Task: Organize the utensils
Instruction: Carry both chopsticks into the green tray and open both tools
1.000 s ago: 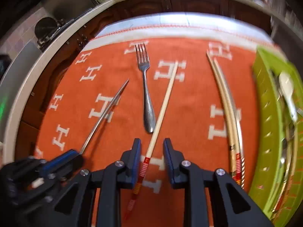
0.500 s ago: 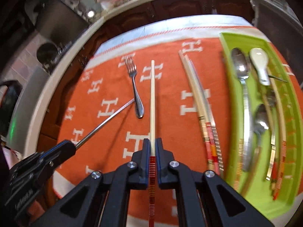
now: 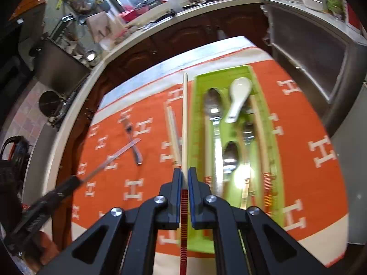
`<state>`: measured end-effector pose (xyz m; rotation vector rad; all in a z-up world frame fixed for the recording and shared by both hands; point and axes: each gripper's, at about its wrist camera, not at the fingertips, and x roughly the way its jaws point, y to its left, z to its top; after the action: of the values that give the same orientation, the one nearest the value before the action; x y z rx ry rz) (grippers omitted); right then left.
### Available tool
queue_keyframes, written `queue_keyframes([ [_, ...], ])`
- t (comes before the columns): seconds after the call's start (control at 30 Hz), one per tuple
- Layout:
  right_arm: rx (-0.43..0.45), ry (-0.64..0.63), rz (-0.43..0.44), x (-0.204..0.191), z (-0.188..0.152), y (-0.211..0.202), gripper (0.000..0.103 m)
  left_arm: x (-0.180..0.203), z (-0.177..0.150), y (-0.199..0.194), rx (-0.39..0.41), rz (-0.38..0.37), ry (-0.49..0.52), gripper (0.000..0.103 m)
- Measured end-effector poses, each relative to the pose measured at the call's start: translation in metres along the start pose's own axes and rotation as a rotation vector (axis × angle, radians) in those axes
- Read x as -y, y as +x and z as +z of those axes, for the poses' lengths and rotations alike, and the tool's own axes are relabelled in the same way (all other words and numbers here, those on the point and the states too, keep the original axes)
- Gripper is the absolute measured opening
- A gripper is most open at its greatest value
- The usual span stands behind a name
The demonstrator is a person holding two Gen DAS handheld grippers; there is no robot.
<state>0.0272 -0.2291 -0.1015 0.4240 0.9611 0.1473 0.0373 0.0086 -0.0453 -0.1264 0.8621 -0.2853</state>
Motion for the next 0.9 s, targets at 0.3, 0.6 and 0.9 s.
queue_keyframes([
  [0.3,-0.076,0.060,-0.053,0.041,0.025,0.028,0.006,0.083,0.040,-0.003,0.125,-0.036,0.132,0.003],
  [0.6,-0.098,0.058,-0.028,0.056,0.043,0.041,0.006,0.141,0.041,0.080,0.041,0.002,0.184,0.003],
  [0.9,-0.081,0.103,-0.008,0.075,0.025,0.028,0.006,0.143,0.008,0.145,-0.131,-0.005,0.170,0.004],
])
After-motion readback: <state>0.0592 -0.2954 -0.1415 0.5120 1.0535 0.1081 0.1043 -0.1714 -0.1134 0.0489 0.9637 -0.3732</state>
